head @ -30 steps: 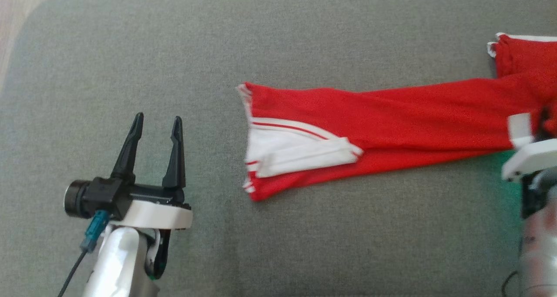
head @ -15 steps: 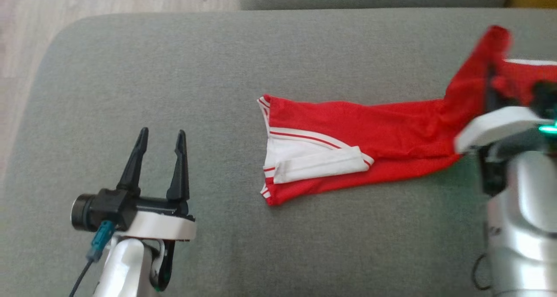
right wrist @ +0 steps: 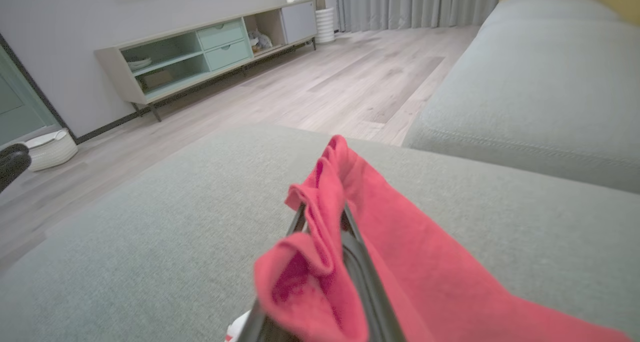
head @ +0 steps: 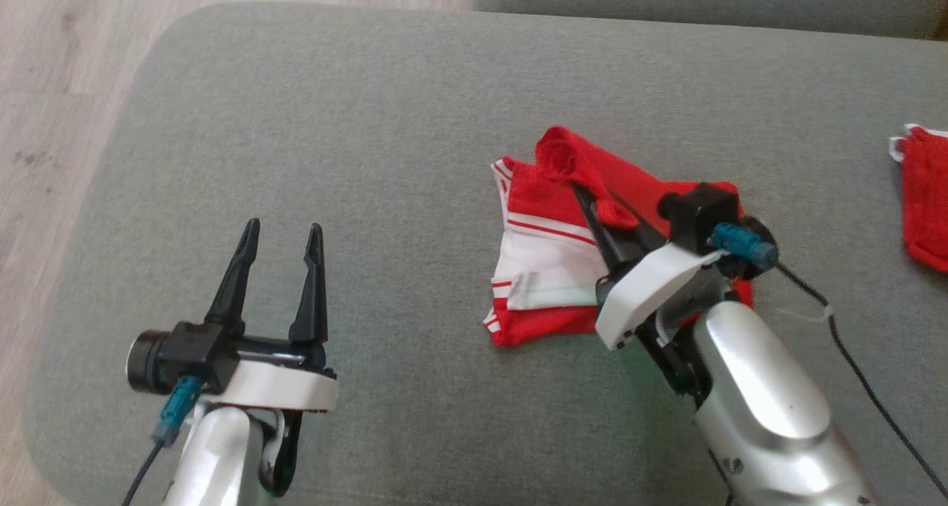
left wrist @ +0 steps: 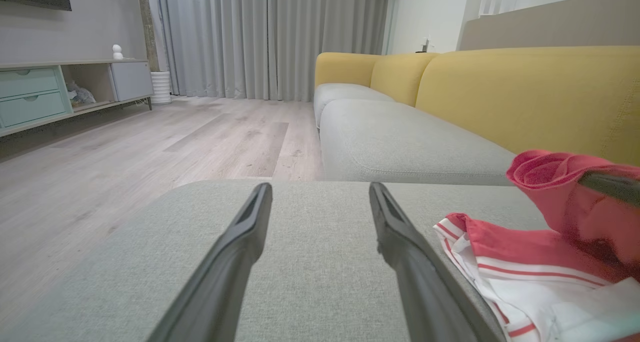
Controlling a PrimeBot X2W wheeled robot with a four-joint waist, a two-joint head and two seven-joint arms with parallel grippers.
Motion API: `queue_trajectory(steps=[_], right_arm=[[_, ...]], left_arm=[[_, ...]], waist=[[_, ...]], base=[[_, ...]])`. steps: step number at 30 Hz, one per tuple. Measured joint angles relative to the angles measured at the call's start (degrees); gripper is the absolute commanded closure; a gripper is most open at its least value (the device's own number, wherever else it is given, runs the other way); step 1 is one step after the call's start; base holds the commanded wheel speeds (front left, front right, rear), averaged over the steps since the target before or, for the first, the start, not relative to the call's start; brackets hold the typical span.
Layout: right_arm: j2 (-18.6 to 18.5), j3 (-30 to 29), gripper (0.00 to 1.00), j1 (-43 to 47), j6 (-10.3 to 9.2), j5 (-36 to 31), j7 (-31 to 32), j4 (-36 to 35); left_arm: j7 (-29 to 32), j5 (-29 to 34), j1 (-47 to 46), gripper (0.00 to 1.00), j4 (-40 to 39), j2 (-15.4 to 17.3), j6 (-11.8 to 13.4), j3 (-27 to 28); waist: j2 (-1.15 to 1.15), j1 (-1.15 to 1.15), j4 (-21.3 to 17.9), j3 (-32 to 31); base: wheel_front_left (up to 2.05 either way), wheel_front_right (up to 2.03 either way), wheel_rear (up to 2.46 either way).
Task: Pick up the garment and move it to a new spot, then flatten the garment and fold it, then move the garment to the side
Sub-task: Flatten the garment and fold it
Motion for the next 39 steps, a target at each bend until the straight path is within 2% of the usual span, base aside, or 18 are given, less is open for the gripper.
queue_trajectory(steps=[11, 12, 13, 17, 20, 25, 26, 30, 34, 39], right_arm=[[-0.13, 4.13, 1.00, -1.02, 0.00, 3.03, -4.53, 9.42], [-0.16, 5.06, 0.88, -1.20, 0.00, 3.05, -4.61, 10.24], [-0.24, 6.26, 0.00, -1.26, 0.00, 3.82, -4.83, 10.71], [-0.37, 12.16, 0.00, -1.61, 0.00, 6.66, -7.15, 11.18], [-0.19, 11.10, 0.00, -2.46, 0.00, 7.12, -10.22, 11.70], [-0.21, 3.13, 0.00, -3.32, 0.00, 4.78, -14.13, 13.32], [-0.21, 3.13, 0.00, -3.32, 0.00, 4.78, -14.13, 13.32], [-0.23, -6.65, 0.00, -2.55, 0.00, -2.32, -15.30, 12.48], [-0.22, -14.82, 0.00, 1.83, 0.00, -8.70, -15.64, 7.24], [-0.07, -21.28, 0.00, 10.67, 0.00, -12.17, -15.78, -0.59]], left_arm=[[0.00, -0.01, -0.57, 0.00, 0.41, -0.21, -0.51, -0.14], [0.00, -0.01, -0.73, 0.00, 0.56, -0.21, -0.52, -0.14], [0.00, 0.00, -0.98, 0.00, 0.76, -0.22, -0.54, -0.13], [0.00, 0.00, -1.16, 0.00, 1.57, -0.26, -0.75, -0.11], [0.00, 0.00, -1.13, 0.00, 1.82, -0.27, -0.76, -0.05], [0.00, 0.10, -0.93, 0.00, 1.78, -0.29, -0.93, 0.09], [0.00, 0.10, -0.93, 0.00, 1.78, -0.29, -0.93, 0.09], [0.00, 0.52, -0.24, 0.00, 1.41, -0.29, -0.92, 0.30], [0.00, 0.51, 1.79, 0.00, 1.27, -0.30, -0.91, 0.36], [0.00, 0.51, 3.24, 0.00, 1.09, -0.31, -0.35, 0.59]], waist=[[0.00, 0.00, 2.94, 2.06], [0.00, 0.01, 3.02, 2.17], [0.00, 0.01, 3.05, 2.22], [0.00, 0.01, 2.51, 1.88], [0.00, 0.00, 1.69, 1.10], [0.00, 0.00, -0.35, -0.55], [0.00, 0.00, -0.35, -0.55], [0.00, 0.00, -2.39, -1.85], [0.00, 0.00, -4.32, -2.98], [0.00, 0.00, -6.20, -3.79]], base=[[0.00, 0.00, 0.00], [0.00, 0.00, 0.00], [0.00, 0.00, 0.00], [0.00, 0.00, 0.00], [0.00, 0.00, 0.00], [0.00, 0.00, 0.00], [0.00, 0.00, 0.00], [0.00, 0.00, 0.00], [0.00, 0.00, 0.00], [0.00, 0.00, 0.00]])
